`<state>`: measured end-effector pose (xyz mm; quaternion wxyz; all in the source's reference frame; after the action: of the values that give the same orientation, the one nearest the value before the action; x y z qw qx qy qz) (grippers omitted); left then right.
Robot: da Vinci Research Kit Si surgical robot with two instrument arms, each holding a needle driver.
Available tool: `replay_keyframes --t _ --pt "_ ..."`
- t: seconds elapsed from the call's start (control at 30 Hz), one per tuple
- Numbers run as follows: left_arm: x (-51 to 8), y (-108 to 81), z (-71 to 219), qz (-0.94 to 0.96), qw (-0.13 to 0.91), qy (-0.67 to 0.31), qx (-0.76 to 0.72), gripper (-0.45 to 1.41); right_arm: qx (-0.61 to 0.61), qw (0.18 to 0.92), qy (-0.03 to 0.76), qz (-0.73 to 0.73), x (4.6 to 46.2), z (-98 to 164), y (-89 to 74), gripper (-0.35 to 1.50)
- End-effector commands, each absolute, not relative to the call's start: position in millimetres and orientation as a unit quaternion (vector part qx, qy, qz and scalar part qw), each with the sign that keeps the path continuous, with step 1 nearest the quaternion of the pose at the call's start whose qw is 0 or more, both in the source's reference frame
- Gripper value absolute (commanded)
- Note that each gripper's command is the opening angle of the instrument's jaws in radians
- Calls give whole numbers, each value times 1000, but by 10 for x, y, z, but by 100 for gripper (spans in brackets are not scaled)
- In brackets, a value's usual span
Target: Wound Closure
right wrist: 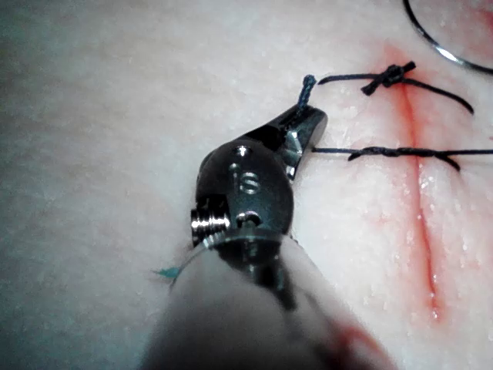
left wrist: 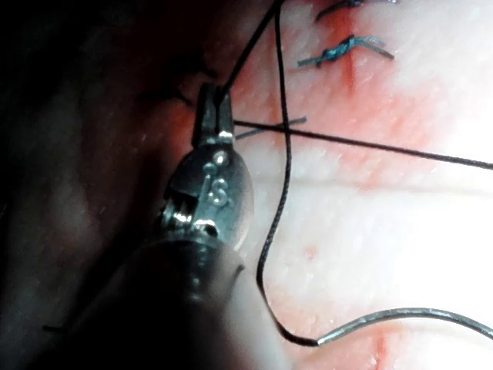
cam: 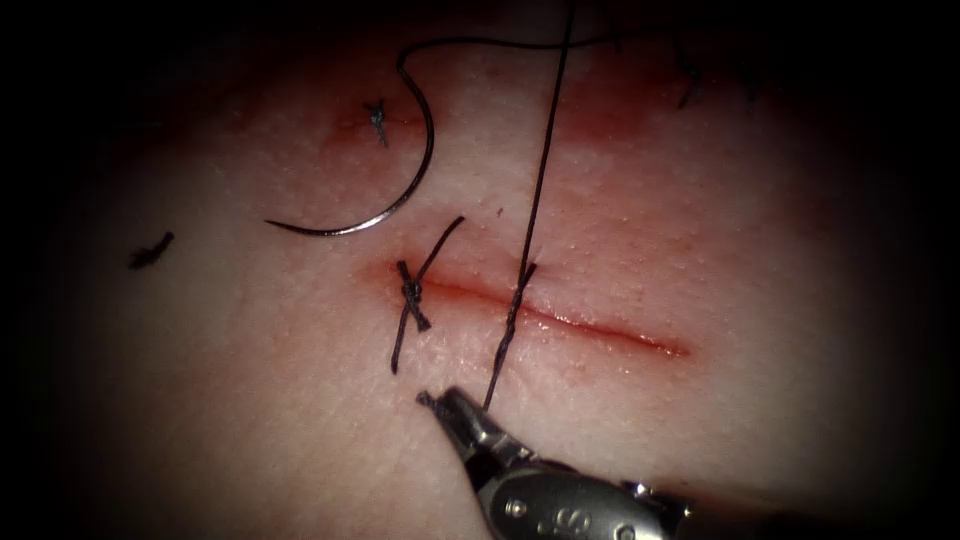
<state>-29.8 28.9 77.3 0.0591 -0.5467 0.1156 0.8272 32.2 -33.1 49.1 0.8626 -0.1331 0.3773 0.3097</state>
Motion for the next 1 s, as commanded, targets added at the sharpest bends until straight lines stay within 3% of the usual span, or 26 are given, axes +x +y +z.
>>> replay_keyframes --t 0.03,0.4,0.43,0.47,0.53,0.57,0.6,0.73,0.93,1.0 --pt "-304 292 778 827 58 115 -548 -45 -131 863 379 308 331 491 -340 -35" --pt "-300 287 769 824 63 106 -553 -45 -131 857 391 310 331 487 -337 -35" --pt "-298 285 766 824 64 105 -553 -45 -126 854 400 307 331 486 -333 -27" --pt "-296 284 762 822 65 105 -555 -45 -120 852 409 303 331 485 -330 10" --pt "-291 280 751 820 69 102 -559 -45 -115 851 418 298 328 484 -326 39" --pt "-284 276 737 818 72 96 -562 -45 -116 849 424 295 327 484 -321 91" --pt "-284 276 737 818 72 96 -562 -45 -116 849 424 295 327 484 -321 91" --pt "-264 260 696 808 85 81 -577 -45 -113 846 436 287 325 484 -314 126" --pt "-242 227 645 798 89 58 -593 -45 -107 845 438 289 321 479 -311 130" --pt "-231 199 614 795 88 45 -599 -45 -102 841 443 293 312 468 -302 114"
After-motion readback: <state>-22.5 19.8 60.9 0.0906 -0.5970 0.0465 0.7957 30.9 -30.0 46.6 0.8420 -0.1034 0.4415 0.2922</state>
